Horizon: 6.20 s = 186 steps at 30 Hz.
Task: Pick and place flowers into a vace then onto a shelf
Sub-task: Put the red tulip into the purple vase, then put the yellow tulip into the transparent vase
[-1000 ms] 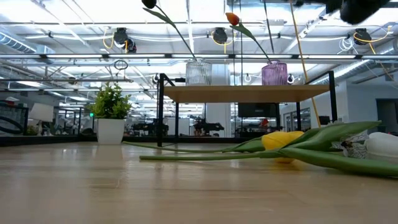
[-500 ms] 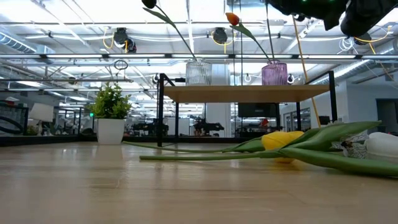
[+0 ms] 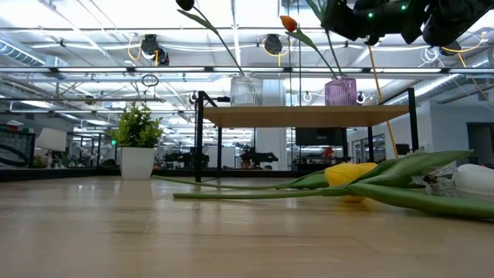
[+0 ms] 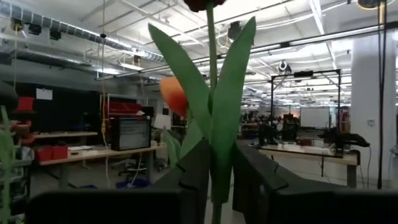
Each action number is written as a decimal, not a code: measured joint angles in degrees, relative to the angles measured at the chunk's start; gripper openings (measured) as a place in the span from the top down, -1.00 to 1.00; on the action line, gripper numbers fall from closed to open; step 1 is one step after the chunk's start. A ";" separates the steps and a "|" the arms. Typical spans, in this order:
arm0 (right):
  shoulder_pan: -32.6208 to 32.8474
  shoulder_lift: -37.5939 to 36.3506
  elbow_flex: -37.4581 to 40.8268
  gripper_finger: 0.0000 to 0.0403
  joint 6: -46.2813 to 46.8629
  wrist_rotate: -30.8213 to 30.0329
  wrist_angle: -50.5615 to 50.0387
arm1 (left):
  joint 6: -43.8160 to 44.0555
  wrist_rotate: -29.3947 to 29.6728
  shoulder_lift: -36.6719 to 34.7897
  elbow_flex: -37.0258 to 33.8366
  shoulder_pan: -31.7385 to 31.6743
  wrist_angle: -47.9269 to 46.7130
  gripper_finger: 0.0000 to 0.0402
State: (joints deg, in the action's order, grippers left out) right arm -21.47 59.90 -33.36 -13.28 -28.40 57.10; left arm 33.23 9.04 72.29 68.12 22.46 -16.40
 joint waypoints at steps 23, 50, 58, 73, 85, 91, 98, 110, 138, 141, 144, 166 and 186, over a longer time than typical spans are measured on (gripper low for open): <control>4.58 -3.73 -0.04 0.47 -2.59 -1.76 -0.27 | 0.48 0.04 0.00 0.00 0.00 -0.01 0.23; 29.87 -11.63 -0.09 0.48 28.92 33.20 -10.65 | 5.21 1.31 21.05 -0.03 -7.19 -2.24 0.23; 31.64 -11.63 -0.09 0.48 33.68 33.03 -10.68 | 9.80 6.11 36.21 -0.02 -15.25 13.70 0.23; 36.22 -11.56 -0.04 0.48 33.65 33.03 -13.22 | -3.80 2.52 46.57 -0.02 -19.35 22.05 0.23; 39.03 -11.54 -0.04 0.48 33.64 33.00 -13.25 | -5.78 0.03 48.24 0.13 -19.85 22.67 0.33; 39.67 -11.54 -0.04 0.48 33.61 33.00 -13.27 | -5.85 -5.38 48.30 0.14 -19.89 21.35 0.87; 39.66 -11.55 -0.04 0.48 33.61 33.00 -13.29 | -1.51 -8.74 47.41 0.01 -19.16 21.95 0.97; 39.65 -11.58 -0.04 0.48 33.64 33.00 -14.09 | -0.48 0.78 27.13 -0.11 -12.93 16.19 0.99; 39.58 -11.65 -0.04 0.48 28.34 32.52 -9.53 | -44.88 4.69 10.55 -0.02 -24.12 62.08 1.00; 39.58 -11.63 -0.04 0.48 27.45 32.50 -8.75 | -42.58 0.79 14.82 -0.04 -27.11 70.10 0.99; 39.58 -11.63 -0.04 0.48 27.45 32.50 -8.43 | -39.52 -0.31 18.00 0.02 -29.50 73.29 1.00; 39.58 -11.61 -0.04 0.48 24.11 32.92 -10.27 | -43.58 -17.51 26.12 0.00 -39.03 77.11 1.00; 39.56 -11.61 -0.04 0.48 24.47 32.98 -10.69 | -37.40 -22.14 32.52 2.12 -40.02 86.82 1.00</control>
State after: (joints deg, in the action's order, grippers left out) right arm 18.09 48.29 -33.41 11.19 4.58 46.41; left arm -4.16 -13.10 104.81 70.24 -17.56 70.42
